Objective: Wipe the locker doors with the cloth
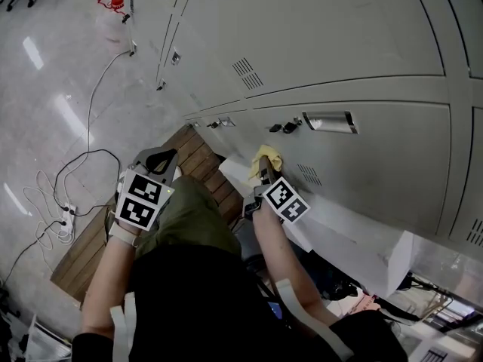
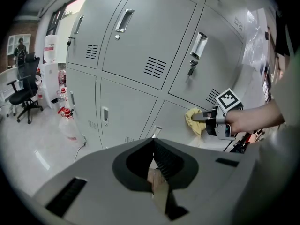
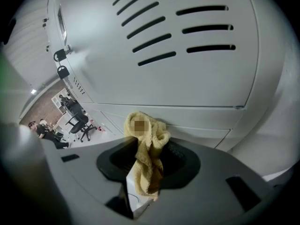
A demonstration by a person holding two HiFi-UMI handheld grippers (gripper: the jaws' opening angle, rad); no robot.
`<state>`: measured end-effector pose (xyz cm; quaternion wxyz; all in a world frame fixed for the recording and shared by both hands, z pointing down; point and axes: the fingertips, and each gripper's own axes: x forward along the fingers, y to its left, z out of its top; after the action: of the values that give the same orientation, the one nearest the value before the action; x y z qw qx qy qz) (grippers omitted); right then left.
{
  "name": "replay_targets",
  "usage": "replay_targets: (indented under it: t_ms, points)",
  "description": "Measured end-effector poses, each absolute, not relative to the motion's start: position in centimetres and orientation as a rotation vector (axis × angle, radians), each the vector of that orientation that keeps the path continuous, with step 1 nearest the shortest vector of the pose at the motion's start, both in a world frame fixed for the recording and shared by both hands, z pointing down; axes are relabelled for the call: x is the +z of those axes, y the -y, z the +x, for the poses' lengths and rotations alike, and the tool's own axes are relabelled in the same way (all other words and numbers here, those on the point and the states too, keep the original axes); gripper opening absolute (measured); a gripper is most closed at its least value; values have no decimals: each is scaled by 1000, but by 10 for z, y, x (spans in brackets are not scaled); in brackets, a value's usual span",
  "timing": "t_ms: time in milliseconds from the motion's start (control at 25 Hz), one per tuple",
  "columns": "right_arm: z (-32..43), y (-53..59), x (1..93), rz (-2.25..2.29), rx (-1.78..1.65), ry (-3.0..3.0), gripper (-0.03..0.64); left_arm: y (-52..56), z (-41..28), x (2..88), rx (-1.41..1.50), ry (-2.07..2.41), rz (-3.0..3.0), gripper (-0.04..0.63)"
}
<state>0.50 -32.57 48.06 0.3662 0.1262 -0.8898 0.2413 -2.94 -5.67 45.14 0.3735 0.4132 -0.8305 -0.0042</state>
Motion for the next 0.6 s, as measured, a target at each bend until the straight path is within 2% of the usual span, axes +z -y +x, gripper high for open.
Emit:
replay_targets:
  t_ms: [600]
  points:
    - [-23,306,486,240,646,2297,141,44,-23,462,-12,2116,1009,9]
